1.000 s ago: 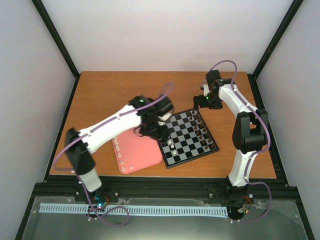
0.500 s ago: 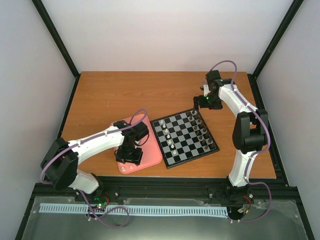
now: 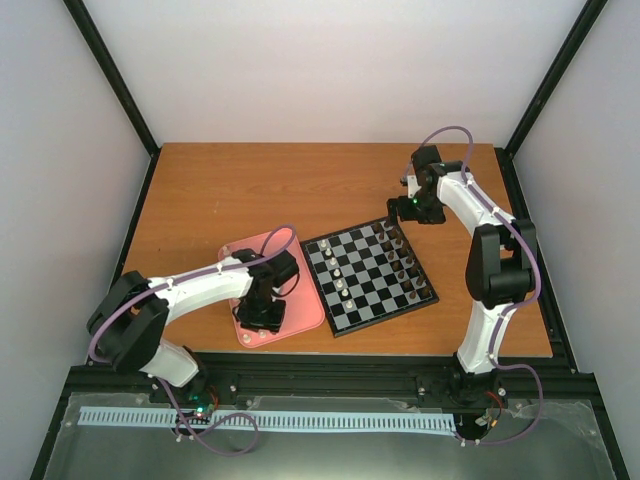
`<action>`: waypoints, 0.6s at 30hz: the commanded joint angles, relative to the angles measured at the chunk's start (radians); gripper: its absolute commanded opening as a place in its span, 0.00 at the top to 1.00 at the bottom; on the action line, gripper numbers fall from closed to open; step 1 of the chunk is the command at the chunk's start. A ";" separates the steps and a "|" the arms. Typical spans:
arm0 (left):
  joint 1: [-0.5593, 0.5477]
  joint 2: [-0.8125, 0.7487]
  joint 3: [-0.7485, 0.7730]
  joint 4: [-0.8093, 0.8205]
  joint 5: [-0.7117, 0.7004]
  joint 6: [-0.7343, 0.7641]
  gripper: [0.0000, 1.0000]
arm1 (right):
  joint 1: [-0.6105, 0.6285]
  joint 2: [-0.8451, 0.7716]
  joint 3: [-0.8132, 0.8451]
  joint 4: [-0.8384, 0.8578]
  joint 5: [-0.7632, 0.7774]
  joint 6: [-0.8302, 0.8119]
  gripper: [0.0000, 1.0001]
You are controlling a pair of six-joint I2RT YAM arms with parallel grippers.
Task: Set up the chess pieces on the board
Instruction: Pick up the chess piece from the storage box.
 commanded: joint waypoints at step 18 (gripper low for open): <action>0.000 0.019 -0.061 0.069 0.029 -0.027 0.77 | -0.003 -0.031 -0.008 0.007 0.006 -0.006 0.00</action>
